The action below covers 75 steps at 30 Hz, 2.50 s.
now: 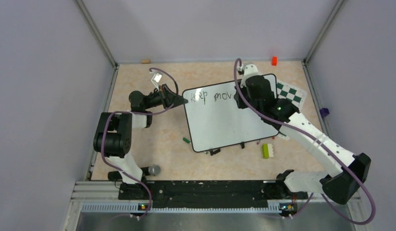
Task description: Write a sentence on the whiteboard
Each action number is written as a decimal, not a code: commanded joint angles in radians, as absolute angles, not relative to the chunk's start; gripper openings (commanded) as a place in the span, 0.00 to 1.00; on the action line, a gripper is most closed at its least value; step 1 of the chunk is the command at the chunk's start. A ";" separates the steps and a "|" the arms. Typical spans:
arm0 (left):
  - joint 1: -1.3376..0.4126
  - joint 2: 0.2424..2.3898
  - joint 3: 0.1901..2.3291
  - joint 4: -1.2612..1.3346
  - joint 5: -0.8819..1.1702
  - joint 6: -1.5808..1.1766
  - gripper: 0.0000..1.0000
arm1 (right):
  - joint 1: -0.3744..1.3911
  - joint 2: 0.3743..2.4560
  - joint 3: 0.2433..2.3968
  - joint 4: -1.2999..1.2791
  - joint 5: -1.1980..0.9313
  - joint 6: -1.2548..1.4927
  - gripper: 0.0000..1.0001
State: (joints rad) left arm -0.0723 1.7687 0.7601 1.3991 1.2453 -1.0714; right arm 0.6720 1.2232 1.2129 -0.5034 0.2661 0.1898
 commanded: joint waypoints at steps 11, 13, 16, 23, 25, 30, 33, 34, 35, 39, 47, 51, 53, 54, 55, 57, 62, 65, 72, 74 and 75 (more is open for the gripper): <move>-0.069 1.750 0.752 1.460 1.305 -1.032 0.11 | 0.640 1.288 1.360 -0.520 0.343 0.163 0.00; -0.069 1.752 0.752 1.460 1.305 -1.032 0.11 | 0.639 1.296 1.362 -0.519 0.337 0.165 0.00; -0.069 1.754 0.752 1.462 1.307 -1.033 0.11 | 0.640 1.308 1.362 -0.517 0.331 0.169 0.00; -0.069 1.753 0.753 1.461 1.307 -1.033 0.11 | 0.638 1.329 1.356 -0.515 0.331 0.171 0.00; -0.069 1.754 0.753 1.462 1.306 -1.034 0.11 | 0.638 1.330 1.351 -0.514 0.330 0.174 0.00; -0.069 1.752 0.753 1.462 1.306 -1.034 0.10 | 0.638 1.323 1.338 -0.509 0.345 0.176 0.00; -0.069 1.752 0.753 1.462 1.307 -1.033 0.10 | 0.638 1.325 1.339 -0.512 0.360 0.176 0.00; -0.069 1.751 0.753 1.462 1.307 -1.034 0.10 | 0.638 1.328 1.340 -0.512 0.366 0.177 0.00; -0.069 1.751 0.754 1.462 1.307 -1.034 0.10 | 0.638 1.330 1.342 -0.511 0.365 0.178 0.00; -0.069 1.749 0.753 1.462 1.307 -1.033 0.10 | 0.638 1.333 1.346 -0.510 0.308 0.171 0.00; -0.069 1.747 0.754 1.463 1.306 -1.034 0.10 | 0.638 1.331 1.340 -0.519 0.381 0.181 0.00; -0.069 1.748 0.753 1.463 1.307 -1.034 0.10 | 0.638 1.318 1.342 -0.516 0.347 0.181 0.00; -0.069 1.748 0.755 1.463 1.306 -1.034 0.10 | 0.638 1.300 1.338 -0.518 0.340 0.180 0.00; -0.069 1.748 0.753 1.463 1.306 -1.034 0.10 | 0.638 1.291 1.335 -0.518 0.341 0.180 0.00; -0.069 1.747 0.754 1.463 1.306 -1.034 0.10 | 0.638 1.281 1.331 -0.519 0.342 0.180 0.00; -0.069 1.747 0.753 1.463 1.307 -1.035 0.10 | 0.638 1.262 1.317 -0.520 0.341 0.181 0.00; -0.069 1.746 0.753 1.465 1.306 -1.035 0.10 | 0.638 1.258 1.291 -0.528 0.333 0.185 0.00; -0.069 1.745 0.753 1.464 1.305 -1.035 0.10 | 0.638 1.263 1.287 -0.528 0.326 0.188 0.00; -0.069 1.743 0.754 1.466 1.307 -1.035 0.10 | 0.638 1.289 1.289 -0.527 0.310 0.189 0.00; -0.069 1.742 0.754 1.466 1.307 -1.035 0.10 | 0.638 1.291 1.285 -0.521 0.310 0.190 0.00; -0.069 1.742 0.756 1.466 1.307 -1.034 0.10 | 0.638 1.293 1.284 -0.520 0.311 0.190 0.00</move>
State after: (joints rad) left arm -0.0723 1.7687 0.7601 1.4002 1.2453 -1.0718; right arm 0.6456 1.2877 1.2831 -0.5446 0.3195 0.1806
